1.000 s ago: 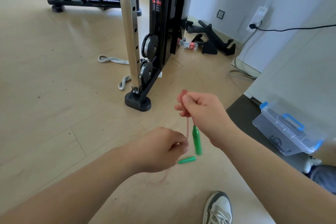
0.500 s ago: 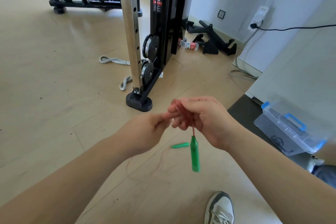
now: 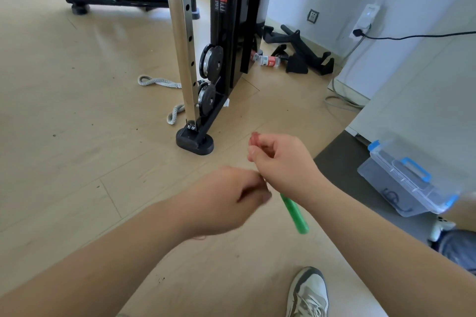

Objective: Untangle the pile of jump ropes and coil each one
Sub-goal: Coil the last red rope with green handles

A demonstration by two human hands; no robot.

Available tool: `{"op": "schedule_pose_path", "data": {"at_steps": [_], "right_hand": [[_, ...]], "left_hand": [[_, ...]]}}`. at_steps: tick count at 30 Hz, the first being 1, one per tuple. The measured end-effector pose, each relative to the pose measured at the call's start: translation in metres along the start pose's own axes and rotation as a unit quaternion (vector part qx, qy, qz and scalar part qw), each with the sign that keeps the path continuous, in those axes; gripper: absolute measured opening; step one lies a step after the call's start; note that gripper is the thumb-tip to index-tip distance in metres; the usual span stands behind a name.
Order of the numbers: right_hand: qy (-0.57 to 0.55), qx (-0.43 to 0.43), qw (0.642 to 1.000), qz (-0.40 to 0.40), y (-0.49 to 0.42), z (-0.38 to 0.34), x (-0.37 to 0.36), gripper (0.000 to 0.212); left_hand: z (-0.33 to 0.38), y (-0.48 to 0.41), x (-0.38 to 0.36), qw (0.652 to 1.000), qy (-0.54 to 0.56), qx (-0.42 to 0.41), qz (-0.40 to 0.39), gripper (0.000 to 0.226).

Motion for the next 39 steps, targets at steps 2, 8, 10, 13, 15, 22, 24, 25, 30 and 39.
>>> {"op": "schedule_pose_path", "data": {"at_steps": [2, 8, 10, 13, 15, 22, 24, 25, 30, 39], "right_hand": [[-0.014, -0.003, 1.000, -0.018, 0.000, -0.002, 0.002, 0.039], [-0.181, -0.037, 0.975, -0.119, 0.005, -0.019, -0.002, 0.026], [-0.236, -0.047, 0.962, -0.128, 0.007, -0.021, -0.002, 0.021], [-0.307, -0.056, 0.946, -0.090, 0.006, -0.022, -0.002, 0.021], [-0.348, -0.065, 0.934, -0.044, 0.005, -0.022, -0.003, 0.024], [-0.132, -0.034, 0.990, 0.042, 0.000, -0.017, 0.003, 0.020], [-0.062, 0.006, 0.998, 0.015, -0.001, -0.015, 0.002, 0.028], [-0.054, 0.015, 0.998, 0.000, -0.001, -0.014, 0.001, 0.033], [-0.194, -0.030, 0.976, -0.092, 0.005, -0.019, -0.001, 0.038], [-0.364, -0.030, 0.924, -0.116, 0.004, -0.015, 0.000, 0.032]], "left_hand": [[-0.004, -0.002, 0.027, 0.994, 0.062, -0.014, 0.094, 0.016], [-0.039, -0.004, 0.067, 0.965, 0.140, 0.011, 0.219, 0.018], [-0.047, -0.005, 0.070, 0.968, 0.114, 0.012, 0.221, 0.006], [-0.058, -0.008, 0.054, 0.980, 0.069, 0.054, 0.180, 0.015], [-0.059, -0.010, 0.028, 0.987, 0.069, 0.099, 0.103, 0.020], [-0.012, 0.002, -0.015, 0.999, 0.000, 0.028, -0.027, 0.021], [-0.005, 0.001, 0.007, 0.998, 0.037, 0.003, 0.045, 0.011], [-0.006, 0.001, 0.021, 0.994, 0.060, -0.008, 0.093, 0.009], [-0.013, 0.002, 0.049, 0.963, 0.230, -0.014, 0.143, 0.004], [-0.026, 0.000, 0.053, 0.951, 0.232, -0.010, 0.206, 0.008]]}}
Point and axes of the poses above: each hand's wrist, its own y-axis away from the middle knuckle, its own x-axis out of the back of the hand, z = x × y, the point moved 4 cm from there along -y, towards the middle knuckle, and after that the axes turned 12 degrees about x, right-handed, at the moved point
